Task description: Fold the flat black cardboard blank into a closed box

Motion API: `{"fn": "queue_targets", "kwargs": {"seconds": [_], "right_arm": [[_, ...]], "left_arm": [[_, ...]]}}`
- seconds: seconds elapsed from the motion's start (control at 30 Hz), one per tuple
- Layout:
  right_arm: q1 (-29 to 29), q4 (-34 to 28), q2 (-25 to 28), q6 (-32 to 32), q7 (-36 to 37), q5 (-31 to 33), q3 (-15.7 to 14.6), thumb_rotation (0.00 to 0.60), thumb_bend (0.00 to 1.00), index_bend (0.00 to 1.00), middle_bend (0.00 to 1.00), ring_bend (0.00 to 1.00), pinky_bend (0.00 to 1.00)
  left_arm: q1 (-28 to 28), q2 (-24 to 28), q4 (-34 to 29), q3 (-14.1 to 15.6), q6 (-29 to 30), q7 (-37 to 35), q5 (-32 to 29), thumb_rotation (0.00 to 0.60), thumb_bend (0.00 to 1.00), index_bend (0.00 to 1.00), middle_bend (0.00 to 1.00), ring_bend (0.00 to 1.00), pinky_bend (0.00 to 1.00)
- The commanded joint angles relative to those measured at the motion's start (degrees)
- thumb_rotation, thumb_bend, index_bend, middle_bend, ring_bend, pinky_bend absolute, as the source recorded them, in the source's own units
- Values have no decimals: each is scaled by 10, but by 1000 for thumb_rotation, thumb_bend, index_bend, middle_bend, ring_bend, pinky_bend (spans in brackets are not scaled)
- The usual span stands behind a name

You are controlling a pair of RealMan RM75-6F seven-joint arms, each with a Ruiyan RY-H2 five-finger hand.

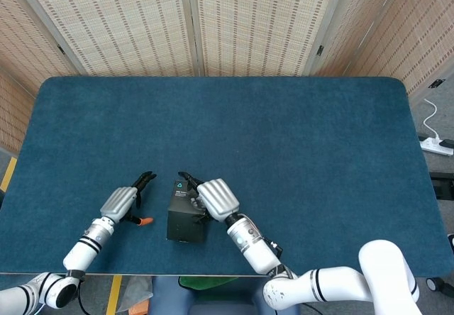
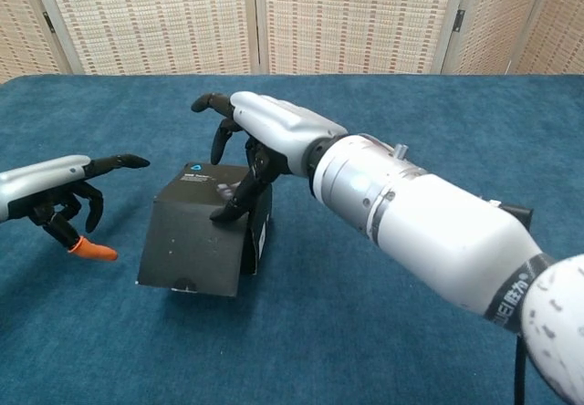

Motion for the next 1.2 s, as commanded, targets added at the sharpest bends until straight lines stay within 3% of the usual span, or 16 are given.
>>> {"fn": "queue_targets", "kwargs": {"seconds": [0.03,0.43,0.57,0.67,0.8,0.87,0.97,1.1,1.2], "right_arm": [[-2,51,-30,28,-57,-38,-40,600,0,110,311,707,1000],[-27,172,-78,53,-72,-141,-90,600,0,183,330,707,1000],[-30,223,-96,55,-57,-179,-98,600,15,266,430,715,1000],[-34,259,-109,57,-43,-199,-99,600,104,334,531,723,1000],[-40,272,-114,61,-18,-216,-91,600,139,344,547,725,1000],[-43,269,-111,69,-5,-228,-87,600,139,344,515,725,1000],[-48,250,-99,81,26,-247,-79,600,139,327,392,725,1000],[-57,199,-66,95,66,-269,-75,600,152,104,186,715,1000],[-69,165,-36,111,69,-287,-78,600,163,54,162,708,1000]], "left_arm": [[5,26,-8,-7,2,-6,-2,600,174,0,0,620,914],[13,46,-4,-17,-7,-37,7,600,171,0,0,613,914],[14,48,-7,-21,-7,-47,12,600,172,0,0,609,915],[14,49,-8,-22,-6,-48,16,600,173,0,0,608,915],[15,49,-7,-23,-7,-47,18,600,172,0,0,607,915],[15,48,-6,-24,-8,-44,18,600,172,0,0,608,916],[17,50,-6,-25,-2,-33,19,600,173,0,0,596,900],[27,71,-32,-23,17,-7,25,600,175,0,0,497,835],[40,78,-45,-26,48,28,23,600,175,0,0,411,721]]}}
